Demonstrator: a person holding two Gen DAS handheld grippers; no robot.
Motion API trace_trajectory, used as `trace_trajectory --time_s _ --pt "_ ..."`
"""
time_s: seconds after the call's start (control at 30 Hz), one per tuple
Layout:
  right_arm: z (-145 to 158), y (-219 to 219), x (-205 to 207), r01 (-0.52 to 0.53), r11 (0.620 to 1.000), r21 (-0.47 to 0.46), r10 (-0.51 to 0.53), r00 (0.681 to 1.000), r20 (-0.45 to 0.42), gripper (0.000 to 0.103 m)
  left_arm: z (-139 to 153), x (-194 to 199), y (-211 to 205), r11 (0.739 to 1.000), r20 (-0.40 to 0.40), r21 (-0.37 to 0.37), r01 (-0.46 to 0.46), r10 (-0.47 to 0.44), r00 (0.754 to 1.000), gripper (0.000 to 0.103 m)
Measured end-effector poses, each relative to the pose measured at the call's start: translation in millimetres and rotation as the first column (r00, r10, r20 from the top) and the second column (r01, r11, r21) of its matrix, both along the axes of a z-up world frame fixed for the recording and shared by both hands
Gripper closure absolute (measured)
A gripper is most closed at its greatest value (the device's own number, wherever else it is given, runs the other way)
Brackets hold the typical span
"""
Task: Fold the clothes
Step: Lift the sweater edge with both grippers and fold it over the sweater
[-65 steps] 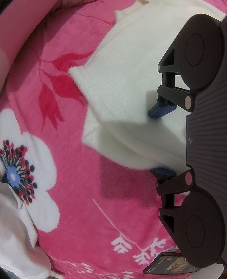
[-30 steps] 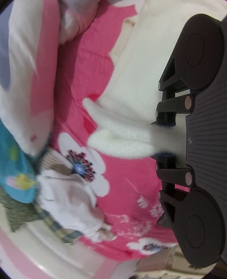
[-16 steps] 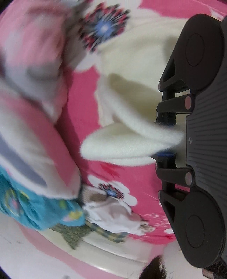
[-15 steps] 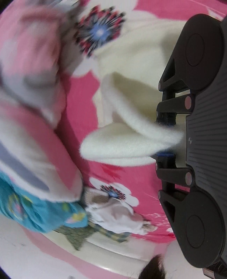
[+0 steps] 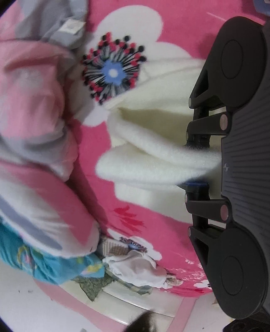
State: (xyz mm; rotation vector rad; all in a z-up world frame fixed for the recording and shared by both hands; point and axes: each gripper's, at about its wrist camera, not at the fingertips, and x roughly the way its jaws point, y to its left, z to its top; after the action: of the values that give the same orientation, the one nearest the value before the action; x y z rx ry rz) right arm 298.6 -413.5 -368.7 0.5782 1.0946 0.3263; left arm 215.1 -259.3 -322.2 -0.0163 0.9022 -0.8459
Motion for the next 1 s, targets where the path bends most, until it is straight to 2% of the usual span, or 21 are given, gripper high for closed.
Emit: trace_trajectory --time_s 0.1,0.13,0.23,0.33,0.47,0.5,0.53,0.63,0.7,0.8,0.87,1.0 --pt "-13.4 -11.3 -0.5 0.016 1.000 0.015 -0.016 0.999 -0.041 0.069 -12.0 -5.6 -10.9 0.998 0.010 0.051 0.035 -0.035 0.999 0.067" --pt "-20.0 -16.8 -0.8 0.033 0.999 0.025 -0.031 0.998 -0.062 0.064 -14.4 -8.7 -12.8 0.997 0.020 0.069 0.047 -0.048 0.999 0.067" --pt "-37.6 -31.8 0.3 0.084 0.994 0.075 -0.077 0.993 -0.093 0.058 -16.5 -10.5 -12.1 0.996 0.026 0.077 0.052 -0.054 0.998 0.067" --pt "-46.1 -40.5 7.8 0.128 0.982 0.142 -0.119 0.991 -0.067 0.052 -15.0 -7.3 -9.3 0.996 0.018 0.069 0.052 -0.054 0.998 0.067" --pt "-50.9 -37.9 18.7 0.134 0.974 0.185 -0.131 0.991 -0.029 0.053 -12.2 -18.7 -7.0 0.995 0.042 0.078 0.069 -0.073 0.996 0.067" --pt "-44.1 -33.5 16.7 0.107 0.979 0.173 -0.111 0.994 0.013 0.059 -10.1 -20.8 -7.0 0.995 0.049 0.075 0.068 -0.072 0.996 0.067" --pt "-36.7 -28.8 14.4 0.078 0.985 0.156 -0.088 0.994 0.058 0.071 -7.0 -22.9 -6.9 0.995 0.055 0.069 0.070 -0.074 0.996 0.067" --pt "3.4 -5.5 -7.2 -0.046 0.999 -0.026 0.051 0.970 0.239 0.074 2.2 -31.1 -7.8 0.996 0.062 0.034 0.080 -0.082 0.995 0.067" --pt "19.1 2.1 -21.4 -0.084 0.989 -0.120 0.116 0.948 0.296 0.074 2.0 -40.6 -14.0 0.993 0.075 0.057 0.107 -0.112 0.991 0.067" --pt "2.8 -14.5 -28.1 -0.027 0.990 -0.139 0.056 0.977 0.208 0.074 -15.4 -47.9 -28.5 0.980 0.070 0.131 0.150 -0.160 0.985 0.067" --pt "-20.9 -38.5 -26.8 0.060 0.993 -0.098 -0.049 0.993 0.104 0.077 -18.3 -50.2 -32.1 0.977 0.074 0.137 0.162 -0.173 0.982 0.067" --pt "-23.2 -56.4 -30.8 0.093 0.996 -0.012 -0.091 0.990 0.108 0.077 -14.1 -49.4 -31.2 0.977 0.076 0.134 0.166 -0.177 0.981 0.067"
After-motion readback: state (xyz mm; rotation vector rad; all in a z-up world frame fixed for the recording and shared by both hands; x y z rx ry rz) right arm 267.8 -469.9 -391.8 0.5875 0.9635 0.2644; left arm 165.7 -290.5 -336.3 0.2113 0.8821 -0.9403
